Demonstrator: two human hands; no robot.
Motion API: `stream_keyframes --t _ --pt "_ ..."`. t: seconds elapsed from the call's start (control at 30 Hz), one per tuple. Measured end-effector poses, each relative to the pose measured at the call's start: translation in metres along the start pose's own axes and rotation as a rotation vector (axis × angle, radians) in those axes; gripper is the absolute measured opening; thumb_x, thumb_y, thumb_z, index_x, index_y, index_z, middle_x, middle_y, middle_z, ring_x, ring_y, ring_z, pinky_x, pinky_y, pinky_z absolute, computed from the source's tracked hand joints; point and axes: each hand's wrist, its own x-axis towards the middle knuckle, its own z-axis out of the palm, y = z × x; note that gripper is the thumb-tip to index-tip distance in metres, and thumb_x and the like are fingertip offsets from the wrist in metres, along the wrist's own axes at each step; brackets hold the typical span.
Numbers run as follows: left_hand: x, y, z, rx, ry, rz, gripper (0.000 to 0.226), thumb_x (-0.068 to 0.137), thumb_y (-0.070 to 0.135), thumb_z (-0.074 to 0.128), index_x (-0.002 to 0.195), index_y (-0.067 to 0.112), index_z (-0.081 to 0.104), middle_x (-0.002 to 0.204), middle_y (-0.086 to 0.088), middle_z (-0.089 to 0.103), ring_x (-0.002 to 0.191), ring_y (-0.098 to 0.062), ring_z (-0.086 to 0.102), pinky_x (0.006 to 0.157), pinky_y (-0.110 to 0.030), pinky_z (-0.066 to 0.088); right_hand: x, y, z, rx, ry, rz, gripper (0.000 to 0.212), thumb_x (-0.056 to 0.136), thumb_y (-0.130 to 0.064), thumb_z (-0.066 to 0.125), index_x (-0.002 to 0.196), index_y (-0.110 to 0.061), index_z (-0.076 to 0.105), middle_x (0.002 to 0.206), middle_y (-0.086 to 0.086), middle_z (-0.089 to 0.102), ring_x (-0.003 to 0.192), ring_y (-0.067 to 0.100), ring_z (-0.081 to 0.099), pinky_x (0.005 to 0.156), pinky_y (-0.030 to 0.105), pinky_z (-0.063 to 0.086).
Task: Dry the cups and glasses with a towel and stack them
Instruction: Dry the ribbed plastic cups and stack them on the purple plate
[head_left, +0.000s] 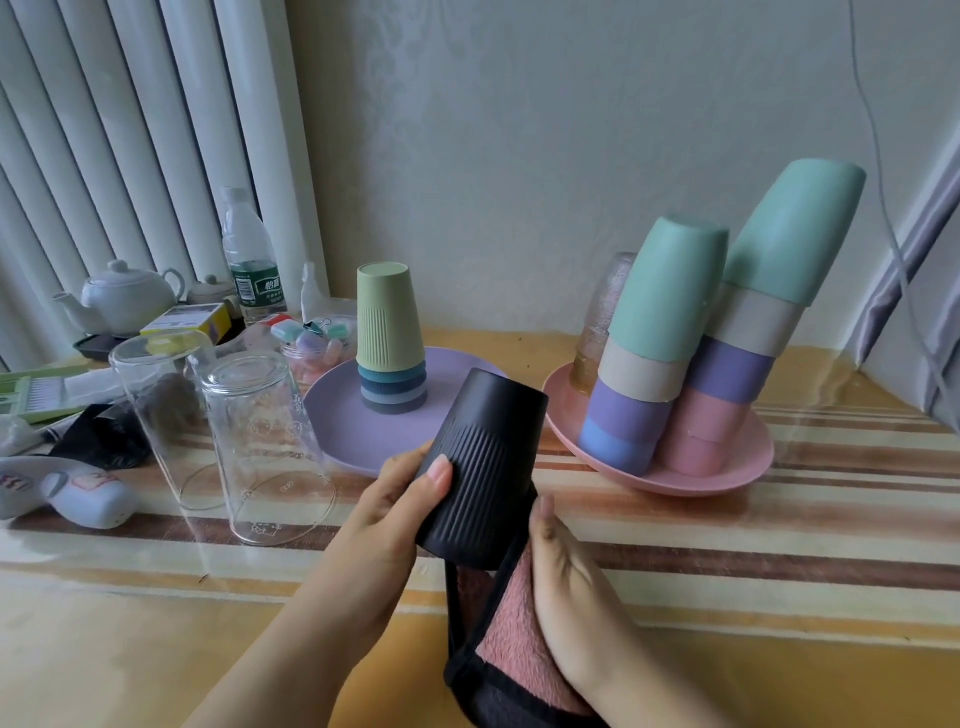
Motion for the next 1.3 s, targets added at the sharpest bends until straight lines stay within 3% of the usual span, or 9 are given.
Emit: stream_keyframes --t 0.2,0.27,0.4,0.53,0.8,0.9,1.03,1.2,1.3 --pt "0.006 -0.002 0.0 0.148 0.175 0.155 0.032 0.086 0.046 0.061 0.109 0.024 0.067 0.101 -0.002 0.072 0.096 -0.01 0.067 0.082 -0.023 0.054 -0.006 -0.012 -0.004 0.081 0.038 -0.105 0.05 0.082 -0.052 0.027 0.116 -0.032 0.059 0.111 -0.038 0.054 0.102 -0.03 0.042 0.08 -0.011 0.024" --pt "0.006 0.001 0.001 0.265 0.228 0.244 0.03 0.087 0.041 0.048 0.104 0.024 0.066 0.092 0.004 0.073 0.085 -0.005 0.067 0.071 -0.015 0.051 -0.006 -0.01 -0.004 0.048 0.059 -0.176 0.047 0.086 -0.05 0.03 0.106 -0.022 0.061 0.099 -0.02 0.066 0.093 -0.02 0.053 0.078 -0.003 0.033" --pt "0.001 -0.001 0.006 0.371 0.177 0.202 0.041 0.078 0.055 0.064 0.112 0.033 0.06 0.098 0.017 0.071 0.091 0.003 0.066 0.073 -0.014 0.051 -0.005 -0.007 0.001 -0.04 0.051 -0.276 0.025 0.097 -0.042 0.037 0.116 -0.041 0.053 0.117 -0.025 0.06 0.113 -0.014 0.049 0.09 0.002 0.032" --pt "0.0 -0.002 0.006 0.389 0.109 0.146 0.056 0.064 0.049 0.074 0.116 0.036 0.056 0.102 0.019 0.069 0.097 0.0 0.066 0.082 -0.026 0.054 -0.006 -0.008 0.003 -0.007 0.039 -0.38 0.046 0.094 -0.03 0.04 0.139 -0.038 0.039 0.134 -0.03 0.048 0.129 -0.01 0.038 0.104 0.01 0.029" --pt "-0.003 -0.018 0.009 0.599 -0.113 0.156 0.054 0.058 0.068 0.072 0.106 0.045 0.062 0.107 0.004 0.064 0.099 -0.009 0.063 0.087 -0.031 0.051 -0.005 -0.023 -0.018 0.241 0.161 -0.427 0.036 0.092 -0.028 0.036 0.123 -0.038 0.05 0.123 -0.04 0.052 0.123 -0.016 0.042 0.096 0.001 0.029" --pt "-0.003 -0.017 0.009 0.523 -0.15 0.175 0.066 0.057 0.076 0.072 0.112 0.041 0.062 0.111 0.004 0.068 0.105 -0.009 0.065 0.092 -0.03 0.052 -0.005 -0.024 -0.015 0.193 0.154 -0.408 0.037 0.093 -0.033 0.031 0.125 -0.036 0.049 0.122 -0.045 0.049 0.121 -0.019 0.04 0.094 -0.002 0.028" --pt "-0.002 -0.012 0.007 0.368 -0.147 0.147 0.077 0.056 0.052 0.086 0.12 0.024 0.054 0.109 0.001 0.07 0.103 -0.016 0.067 0.088 -0.03 0.054 -0.006 -0.026 -0.015 0.166 0.165 -0.292 0.023 0.098 -0.041 0.027 0.107 -0.047 0.047 0.097 -0.06 0.045 0.104 -0.036 0.036 0.083 -0.01 0.023" --pt "-0.001 -0.002 0.0 0.017 -0.083 0.084 0.054 0.062 0.032 0.074 0.111 0.016 0.056 0.103 -0.012 0.073 0.092 -0.023 0.07 0.076 -0.031 0.057 -0.01 -0.024 -0.011 0.244 0.107 -0.16 0.029 0.099 -0.026 0.031 0.084 -0.045 0.047 0.07 -0.055 0.049 0.081 -0.043 0.035 0.07 -0.013 0.024" --pt "0.003 -0.004 -0.002 -0.044 -0.035 0.016 0.041 0.078 0.031 0.063 0.117 0.016 0.062 0.112 -0.014 0.07 0.103 -0.027 0.067 0.092 -0.042 0.053 -0.01 -0.023 -0.007 0.218 0.069 -0.174 0.02 0.092 -0.038 0.03 0.093 -0.049 0.047 0.08 -0.062 0.043 0.09 -0.042 0.035 0.075 -0.013 0.023"
